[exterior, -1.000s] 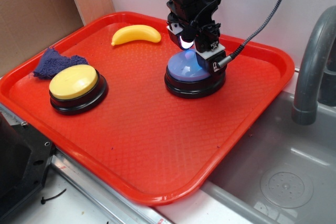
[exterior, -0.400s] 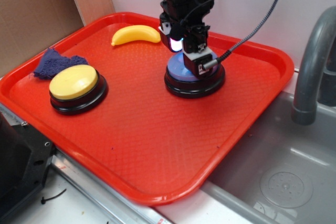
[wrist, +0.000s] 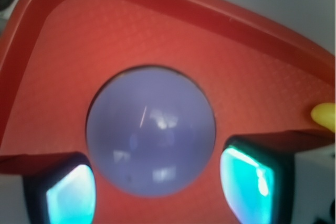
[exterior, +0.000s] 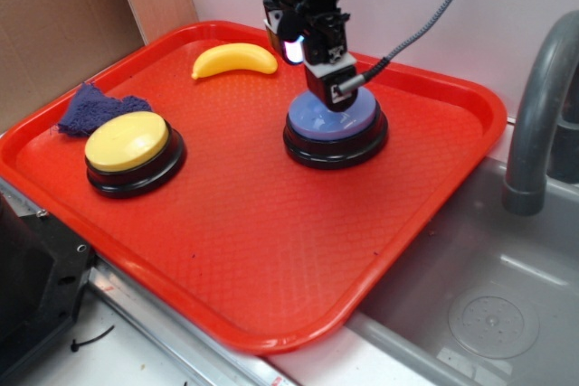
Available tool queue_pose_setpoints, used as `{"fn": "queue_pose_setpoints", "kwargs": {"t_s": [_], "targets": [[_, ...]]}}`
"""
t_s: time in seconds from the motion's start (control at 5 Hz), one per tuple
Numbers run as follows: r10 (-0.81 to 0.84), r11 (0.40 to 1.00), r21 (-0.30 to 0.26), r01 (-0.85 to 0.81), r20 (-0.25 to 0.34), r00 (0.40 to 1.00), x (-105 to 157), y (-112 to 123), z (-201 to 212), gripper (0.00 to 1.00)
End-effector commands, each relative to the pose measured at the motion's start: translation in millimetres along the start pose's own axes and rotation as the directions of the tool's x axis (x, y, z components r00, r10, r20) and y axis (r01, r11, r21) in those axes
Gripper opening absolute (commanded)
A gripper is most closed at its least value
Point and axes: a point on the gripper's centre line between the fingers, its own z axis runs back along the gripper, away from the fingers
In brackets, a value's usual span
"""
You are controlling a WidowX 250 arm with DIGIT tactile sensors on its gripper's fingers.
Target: Push the purple button.
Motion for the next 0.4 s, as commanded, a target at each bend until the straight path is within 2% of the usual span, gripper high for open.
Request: {"fn": "queue_pose_setpoints", "kwargs": {"t_s": [0.0,0.2], "targets": [[0.039,0.999,0.031,-0.043,0.116,0.993,-6.1,-6.5,55.9,1.0],[0.054,0.998,0.019,-0.057,0.118,0.992,-10.2,-5.4,60.8,1.0]]}}
